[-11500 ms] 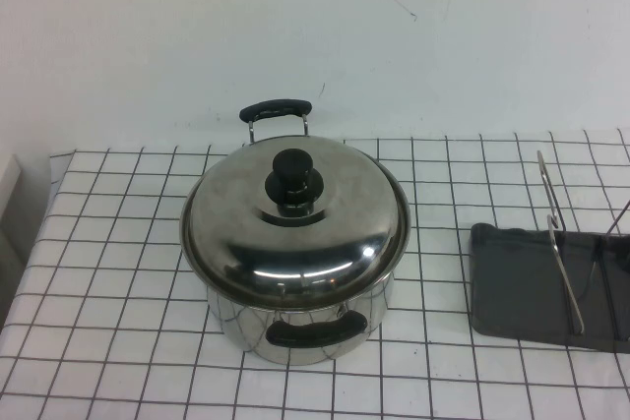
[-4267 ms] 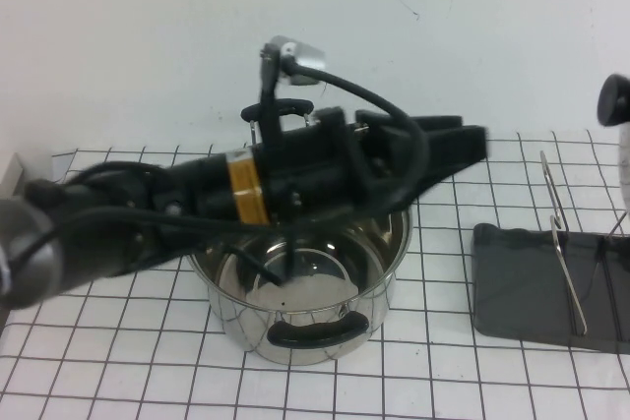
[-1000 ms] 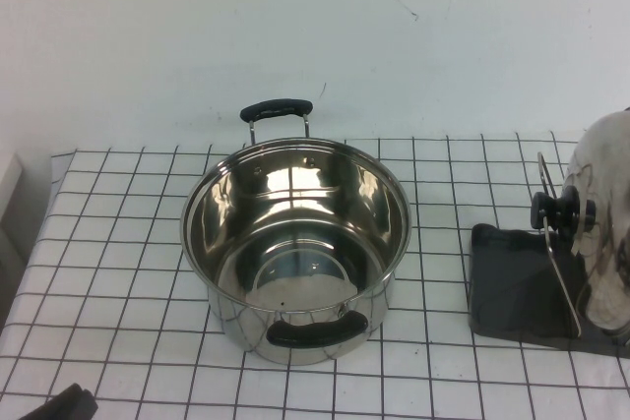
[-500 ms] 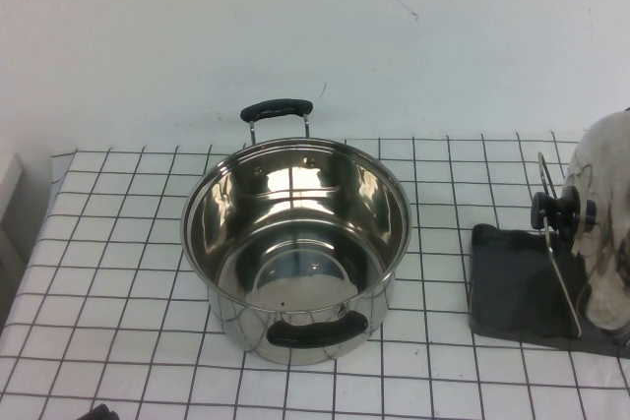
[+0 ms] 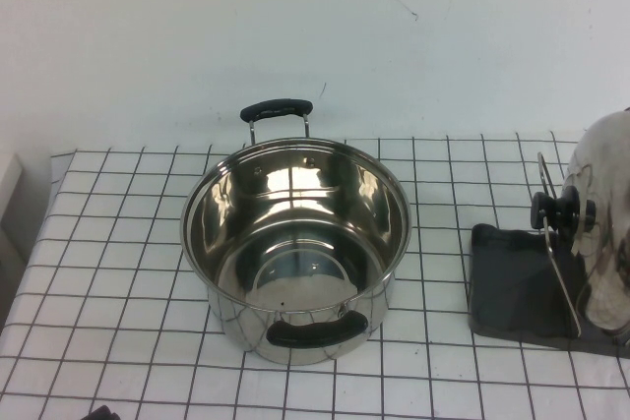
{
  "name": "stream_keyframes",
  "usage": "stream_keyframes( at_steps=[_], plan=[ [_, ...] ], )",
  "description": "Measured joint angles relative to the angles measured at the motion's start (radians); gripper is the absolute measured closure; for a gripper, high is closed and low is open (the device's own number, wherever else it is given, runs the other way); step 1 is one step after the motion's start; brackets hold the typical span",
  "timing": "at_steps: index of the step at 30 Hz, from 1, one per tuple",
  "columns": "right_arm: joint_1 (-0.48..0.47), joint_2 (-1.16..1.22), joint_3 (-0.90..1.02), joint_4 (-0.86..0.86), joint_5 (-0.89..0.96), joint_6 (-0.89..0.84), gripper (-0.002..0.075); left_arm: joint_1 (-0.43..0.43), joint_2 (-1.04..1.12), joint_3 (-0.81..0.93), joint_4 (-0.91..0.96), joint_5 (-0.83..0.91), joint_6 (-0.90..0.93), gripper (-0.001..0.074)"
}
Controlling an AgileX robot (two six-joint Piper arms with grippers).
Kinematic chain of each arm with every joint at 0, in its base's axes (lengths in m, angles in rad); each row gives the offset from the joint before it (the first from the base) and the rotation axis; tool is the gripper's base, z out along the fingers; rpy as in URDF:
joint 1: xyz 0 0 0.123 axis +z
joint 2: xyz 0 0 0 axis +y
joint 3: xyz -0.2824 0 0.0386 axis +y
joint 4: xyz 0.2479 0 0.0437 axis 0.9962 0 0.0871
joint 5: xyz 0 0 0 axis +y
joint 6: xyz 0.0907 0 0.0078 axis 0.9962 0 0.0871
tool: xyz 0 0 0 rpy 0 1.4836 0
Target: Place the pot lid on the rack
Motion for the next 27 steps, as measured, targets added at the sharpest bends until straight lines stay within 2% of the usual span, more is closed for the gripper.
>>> stream_keyframes(
  at_steps=[22, 25, 27],
  plan=[
    [0.0, 0.0, 0.0, -0.006, 0.0, 0.003, 0.0728, 0.0, 0.0, 0.004, -0.013, 0.027, 0.0, 0.0736],
    [0.0, 0.0, 0.0, -0.006, 0.0, 0.003, 0.0728, 0.0, 0.0, 0.023, -0.236, 0.104, 0.028, 0.0736],
    [0.0, 0.0, 0.0, -0.006, 0.0, 0.003, 0.0728, 0.0, -0.007, 0.036, -0.505, 0.199, 0.154, 0.0736]
  ],
)
